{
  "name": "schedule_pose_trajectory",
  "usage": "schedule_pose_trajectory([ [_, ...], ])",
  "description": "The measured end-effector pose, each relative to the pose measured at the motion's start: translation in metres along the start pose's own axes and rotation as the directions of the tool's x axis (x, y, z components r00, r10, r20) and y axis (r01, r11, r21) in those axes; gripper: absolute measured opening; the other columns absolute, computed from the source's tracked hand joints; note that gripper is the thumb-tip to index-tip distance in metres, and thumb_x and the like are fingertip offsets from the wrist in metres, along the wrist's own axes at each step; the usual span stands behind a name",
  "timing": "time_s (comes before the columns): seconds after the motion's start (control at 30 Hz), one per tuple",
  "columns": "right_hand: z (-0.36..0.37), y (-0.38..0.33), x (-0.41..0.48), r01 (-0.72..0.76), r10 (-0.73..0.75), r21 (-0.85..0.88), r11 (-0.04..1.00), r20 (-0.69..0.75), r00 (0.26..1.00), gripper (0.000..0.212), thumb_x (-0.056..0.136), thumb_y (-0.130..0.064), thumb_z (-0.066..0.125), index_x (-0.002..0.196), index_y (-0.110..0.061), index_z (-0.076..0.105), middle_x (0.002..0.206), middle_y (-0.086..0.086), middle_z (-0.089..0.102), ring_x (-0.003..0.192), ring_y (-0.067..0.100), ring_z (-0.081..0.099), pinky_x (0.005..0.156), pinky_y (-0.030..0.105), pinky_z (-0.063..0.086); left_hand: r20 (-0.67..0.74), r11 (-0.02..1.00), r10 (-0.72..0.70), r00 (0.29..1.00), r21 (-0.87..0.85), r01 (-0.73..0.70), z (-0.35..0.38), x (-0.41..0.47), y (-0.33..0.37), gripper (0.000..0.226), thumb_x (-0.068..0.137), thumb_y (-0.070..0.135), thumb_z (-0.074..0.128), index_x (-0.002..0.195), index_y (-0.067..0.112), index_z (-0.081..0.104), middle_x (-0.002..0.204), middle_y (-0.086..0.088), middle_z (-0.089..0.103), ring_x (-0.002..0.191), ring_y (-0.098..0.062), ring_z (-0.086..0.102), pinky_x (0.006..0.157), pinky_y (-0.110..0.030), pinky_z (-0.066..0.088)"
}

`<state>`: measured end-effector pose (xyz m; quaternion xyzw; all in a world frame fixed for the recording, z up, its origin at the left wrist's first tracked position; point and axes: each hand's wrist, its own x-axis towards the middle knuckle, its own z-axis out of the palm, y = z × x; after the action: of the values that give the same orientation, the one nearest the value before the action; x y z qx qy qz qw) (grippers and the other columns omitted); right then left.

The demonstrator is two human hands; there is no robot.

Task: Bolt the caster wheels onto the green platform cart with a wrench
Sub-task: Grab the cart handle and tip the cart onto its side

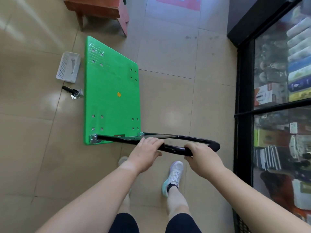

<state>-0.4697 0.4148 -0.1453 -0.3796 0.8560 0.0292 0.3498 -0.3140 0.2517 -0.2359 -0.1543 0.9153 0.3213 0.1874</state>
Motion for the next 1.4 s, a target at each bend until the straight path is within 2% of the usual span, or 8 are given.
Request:
schedule_pose_trajectory([
  [0.2, 0.01, 0.026, 0.023, 0.11, -0.109, -0.041, 0.993, 0.026, 0.994, 0.03, 0.094, -0.036, 0.062, 0.119, -0.021, 0.055, 0.114, 0.0, 0.061, 0.107, 0.024, 0.058, 0.083, 0.037, 0.048, -0.039, 0.997, -0.078, 0.996, -0.015, 0.077, 0.027, 0.046, 0.04, 0.035, 0.102, 0.033, 0.059, 0.135, 0.025, 0.055, 0.133, 0.004, 0.059, 0.126, -0.023, 0.051, 0.11, -0.041, 0.034],
  [0.47, 0.02, 0.101, 0.046, 0.08, -0.08, -0.015, 0.997, -0.011, 0.997, 0.011, 0.093, -0.026, 0.062, 0.102, -0.02, 0.06, 0.098, 0.002, 0.065, 0.097, 0.028, 0.06, 0.067, 0.034, 0.033, -0.053, 0.967, -0.043, 0.998, -0.253, 0.029, 0.051, 0.059, 0.029, 0.06, 0.096, 0.01, 0.071, 0.152, 0.018, 0.05, 0.156, -0.006, 0.05, 0.148, -0.03, 0.039, 0.126, -0.036, 0.021],
  [0.6, 0.032, 0.134, 0.063, 0.154, -0.15, 0.024, 0.988, -0.127, 0.98, 0.02, 0.086, -0.014, 0.07, 0.106, -0.013, 0.067, 0.092, 0.004, 0.07, 0.088, 0.032, 0.062, 0.07, 0.036, 0.046, -0.117, 0.992, -0.064, 0.991, -0.115, 0.051, 0.076, 0.063, -0.009, 0.074, 0.088, 0.016, 0.08, 0.155, 0.021, 0.047, 0.157, -0.008, 0.049, 0.144, -0.034, 0.045, 0.12, -0.06, 0.031],
  [0.73, 0.046, 0.153, 0.065, 0.201, -0.187, 0.056, 0.978, -0.195, 0.963, 0.036, 0.078, -0.009, 0.079, 0.113, -0.012, 0.072, 0.097, 0.004, 0.075, 0.085, 0.034, 0.066, 0.074, 0.04, 0.053, -0.174, 0.983, -0.178, 0.969, -0.066, 0.169, 0.092, 0.082, -0.018, 0.068, 0.094, 0.027, 0.074, 0.155, 0.022, 0.046, 0.158, -0.007, 0.046, 0.145, -0.03, 0.043, 0.124, -0.059, 0.022],
  [0.93, 0.051, 0.198, 0.073, 0.012, 0.0, 0.074, 0.997, -0.165, 0.986, 0.034, 0.086, -0.009, 0.071, 0.119, -0.018, 0.069, 0.11, 0.003, 0.072, 0.1, 0.032, 0.061, 0.08, 0.028, 0.039, -0.173, 0.996, -0.083, 0.981, 0.021, 0.088, 0.107, 0.117, -0.032, 0.04, 0.093, 0.019, 0.073, 0.132, 0.018, 0.065, 0.119, -0.006, 0.07, 0.104, -0.036, 0.064, 0.093, -0.048, 0.048],
  [1.03, 0.057, 0.216, 0.083, -0.08, 0.076, -0.056, 0.995, -0.071, 0.995, 0.041, 0.09, -0.021, 0.067, 0.13, -0.021, 0.059, 0.128, 0.001, 0.064, 0.118, 0.03, 0.054, 0.108, 0.044, 0.032, -0.189, 0.998, -0.035, 0.981, 0.043, 0.043, 0.122, 0.14, -0.014, 0.043, 0.089, 0.017, 0.075, 0.127, 0.026, 0.057, 0.11, -0.001, 0.068, 0.093, -0.032, 0.066, 0.081, -0.044, 0.047],
  [1.17, 0.078, 0.198, 0.11, 0.092, -0.093, -0.163, 0.982, 0.007, 0.996, 0.067, 0.093, -0.046, 0.063, 0.151, -0.023, 0.037, 0.152, -0.003, 0.045, 0.142, 0.023, 0.037, 0.119, 0.048, 0.017, -0.248, 0.993, -0.015, 0.969, 0.111, 0.043, 0.145, 0.16, 0.004, 0.042, 0.09, 0.021, 0.074, 0.124, 0.032, 0.052, 0.108, 0.007, 0.065, 0.096, -0.024, 0.066, 0.081, -0.043, 0.042],
  [1.4, 0.117, 0.232, 0.16, 0.023, -0.025, -0.073, 0.997, -0.019, 1.0, 0.03, 0.098, -0.04, 0.055, 0.126, -0.03, 0.056, 0.113, -0.007, 0.066, 0.103, 0.028, 0.058, 0.084, 0.037, 0.037, -0.157, 0.991, -0.064, 0.986, 0.105, 0.081, 0.173, 0.207, 0.036, 0.035, 0.102, 0.037, 0.059, 0.136, 0.031, 0.057, 0.124, 0.009, 0.063, 0.11, -0.021, 0.061, 0.091, -0.042, 0.04],
])
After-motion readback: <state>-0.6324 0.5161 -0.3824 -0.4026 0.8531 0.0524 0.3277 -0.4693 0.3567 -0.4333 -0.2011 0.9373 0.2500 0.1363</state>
